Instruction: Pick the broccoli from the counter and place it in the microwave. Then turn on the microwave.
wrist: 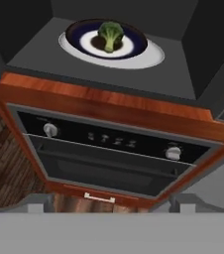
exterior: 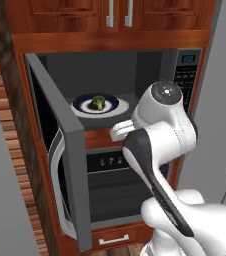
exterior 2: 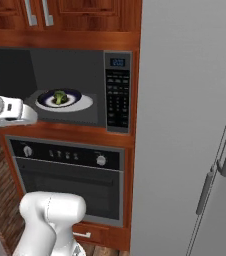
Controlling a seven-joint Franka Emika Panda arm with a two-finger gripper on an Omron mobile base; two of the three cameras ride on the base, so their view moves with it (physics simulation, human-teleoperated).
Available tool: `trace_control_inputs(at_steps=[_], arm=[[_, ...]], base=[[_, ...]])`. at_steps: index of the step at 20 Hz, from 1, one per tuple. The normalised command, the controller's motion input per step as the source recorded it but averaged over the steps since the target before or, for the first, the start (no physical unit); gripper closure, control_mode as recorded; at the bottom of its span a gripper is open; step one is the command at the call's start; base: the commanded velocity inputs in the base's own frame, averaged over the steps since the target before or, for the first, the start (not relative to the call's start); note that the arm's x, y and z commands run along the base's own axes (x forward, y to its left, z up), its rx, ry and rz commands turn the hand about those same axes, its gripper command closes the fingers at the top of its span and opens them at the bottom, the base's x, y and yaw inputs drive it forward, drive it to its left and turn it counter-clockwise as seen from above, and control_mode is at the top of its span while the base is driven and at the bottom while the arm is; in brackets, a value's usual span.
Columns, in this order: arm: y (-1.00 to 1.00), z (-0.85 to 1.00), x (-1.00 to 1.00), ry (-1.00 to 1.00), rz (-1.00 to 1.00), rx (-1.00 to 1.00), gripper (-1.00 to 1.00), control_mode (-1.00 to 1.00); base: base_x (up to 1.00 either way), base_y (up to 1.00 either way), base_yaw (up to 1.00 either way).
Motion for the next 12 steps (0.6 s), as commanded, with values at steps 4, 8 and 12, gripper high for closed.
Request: trace_control_inputs(at_steps=[4, 8, 12], arm=[[-0.07, 0.17, -1.00, -0.01, 0.00, 0.00, 1.00, -1.00], [-0.06, 0.08, -1.00, -0.13, 0.00, 0.00, 1.00, -1.00], [-0.18, 0.25, -1.00, -0.14, 0.00, 0.00, 1.00, -1.00]], base=[[0.00, 0.00, 0.00], [0.00, 0.00, 0.00], [0.00, 0.00, 0.00]])
